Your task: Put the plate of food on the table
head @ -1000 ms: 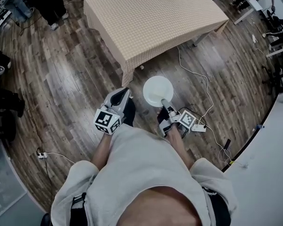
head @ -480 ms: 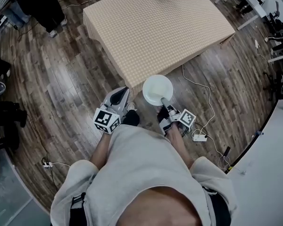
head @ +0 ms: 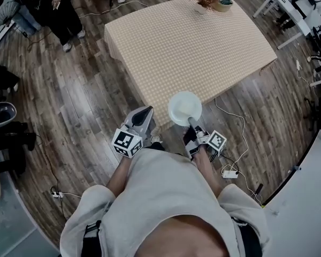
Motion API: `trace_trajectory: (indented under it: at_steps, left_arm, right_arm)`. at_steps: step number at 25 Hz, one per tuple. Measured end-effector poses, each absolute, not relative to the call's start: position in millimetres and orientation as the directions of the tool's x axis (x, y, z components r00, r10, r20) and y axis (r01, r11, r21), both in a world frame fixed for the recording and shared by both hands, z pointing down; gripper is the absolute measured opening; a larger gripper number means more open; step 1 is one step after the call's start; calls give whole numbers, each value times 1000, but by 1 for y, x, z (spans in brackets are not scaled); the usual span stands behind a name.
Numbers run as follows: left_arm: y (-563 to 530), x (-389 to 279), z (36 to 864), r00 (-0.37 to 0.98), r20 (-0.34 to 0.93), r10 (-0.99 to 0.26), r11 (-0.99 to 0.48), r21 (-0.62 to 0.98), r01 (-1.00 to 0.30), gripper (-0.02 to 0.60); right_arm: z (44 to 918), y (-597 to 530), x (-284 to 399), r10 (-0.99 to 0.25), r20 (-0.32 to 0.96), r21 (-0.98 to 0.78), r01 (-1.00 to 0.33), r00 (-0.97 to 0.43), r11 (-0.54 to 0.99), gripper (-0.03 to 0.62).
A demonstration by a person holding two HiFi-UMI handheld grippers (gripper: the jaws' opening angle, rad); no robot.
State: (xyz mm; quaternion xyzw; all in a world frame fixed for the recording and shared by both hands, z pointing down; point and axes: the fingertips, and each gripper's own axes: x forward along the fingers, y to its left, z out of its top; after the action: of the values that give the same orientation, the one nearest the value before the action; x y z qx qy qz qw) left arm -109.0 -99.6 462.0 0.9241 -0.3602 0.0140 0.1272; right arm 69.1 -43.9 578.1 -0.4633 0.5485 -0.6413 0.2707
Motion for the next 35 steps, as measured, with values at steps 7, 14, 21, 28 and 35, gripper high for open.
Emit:
trace_trajectory:
  at_steps: [7,14,21,28,35]
  left_arm:
    - [-133,-110,466,720,132,-681,-689,218,-691,9]
    - [-149,-94,469,685,149,-713,-652,219,-726,9]
    - [-149,-69,463,627,160,-762,-588,232,-775,9]
    - [-142,-58,478,600,201,-774,-558,232,-797,11]
    - [-138,-40,500,610,244,-754,-553,268,-789,9]
  right_arm:
    - [582,-84,69,-845,289,-957,-156,-449,-245,9]
    - [586,-105,87,-823,291,-957,-149,-488,-250,11]
    - [592,-111,111,-777,316,-949,-180,-545,-259,9]
    - [608,-110,122,-760,320,-947,-171,-566,-272,11]
    - [628,-91,147,-762,359,-932,-160,-539,-326,11]
